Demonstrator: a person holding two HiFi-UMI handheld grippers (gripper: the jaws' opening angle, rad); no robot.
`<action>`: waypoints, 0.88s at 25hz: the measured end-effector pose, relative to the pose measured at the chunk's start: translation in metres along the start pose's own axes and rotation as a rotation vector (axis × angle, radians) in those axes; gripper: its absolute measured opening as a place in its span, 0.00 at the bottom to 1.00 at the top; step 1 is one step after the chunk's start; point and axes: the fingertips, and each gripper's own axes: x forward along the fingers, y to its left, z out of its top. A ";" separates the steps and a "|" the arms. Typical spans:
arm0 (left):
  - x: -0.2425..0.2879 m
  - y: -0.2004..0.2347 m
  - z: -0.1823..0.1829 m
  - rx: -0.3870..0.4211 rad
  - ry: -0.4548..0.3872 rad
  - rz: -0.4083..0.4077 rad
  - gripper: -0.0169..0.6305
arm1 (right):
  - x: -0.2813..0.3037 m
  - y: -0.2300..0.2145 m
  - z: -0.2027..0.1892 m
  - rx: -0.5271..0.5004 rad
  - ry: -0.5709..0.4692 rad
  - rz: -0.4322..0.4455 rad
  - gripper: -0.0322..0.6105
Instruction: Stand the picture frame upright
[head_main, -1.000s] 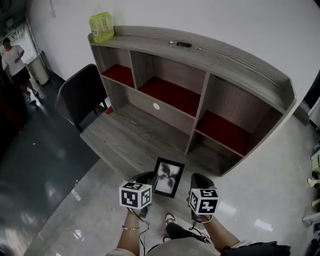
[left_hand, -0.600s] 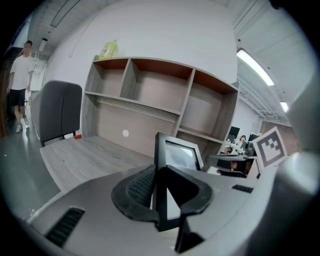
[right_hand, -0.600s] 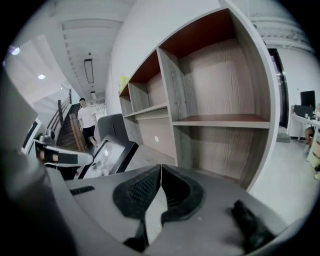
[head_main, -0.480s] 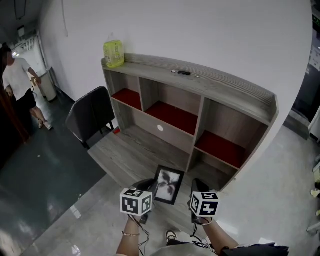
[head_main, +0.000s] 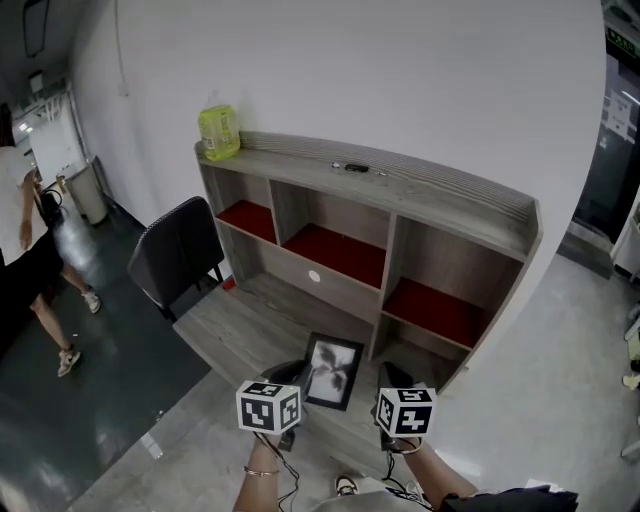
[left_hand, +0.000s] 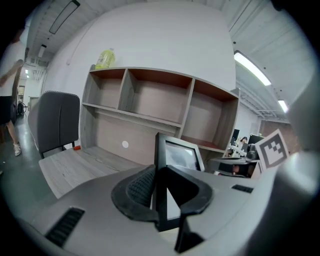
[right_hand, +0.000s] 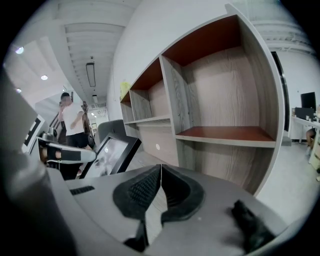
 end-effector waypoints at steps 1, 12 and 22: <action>0.002 0.000 0.003 0.000 -0.005 -0.001 0.14 | 0.001 -0.001 0.003 -0.001 -0.004 0.000 0.10; 0.026 0.008 0.068 0.015 -0.080 -0.007 0.14 | 0.018 -0.009 0.034 -0.005 -0.025 0.010 0.10; 0.057 0.012 0.142 0.073 -0.143 0.000 0.14 | 0.038 -0.009 0.058 -0.009 -0.034 0.038 0.10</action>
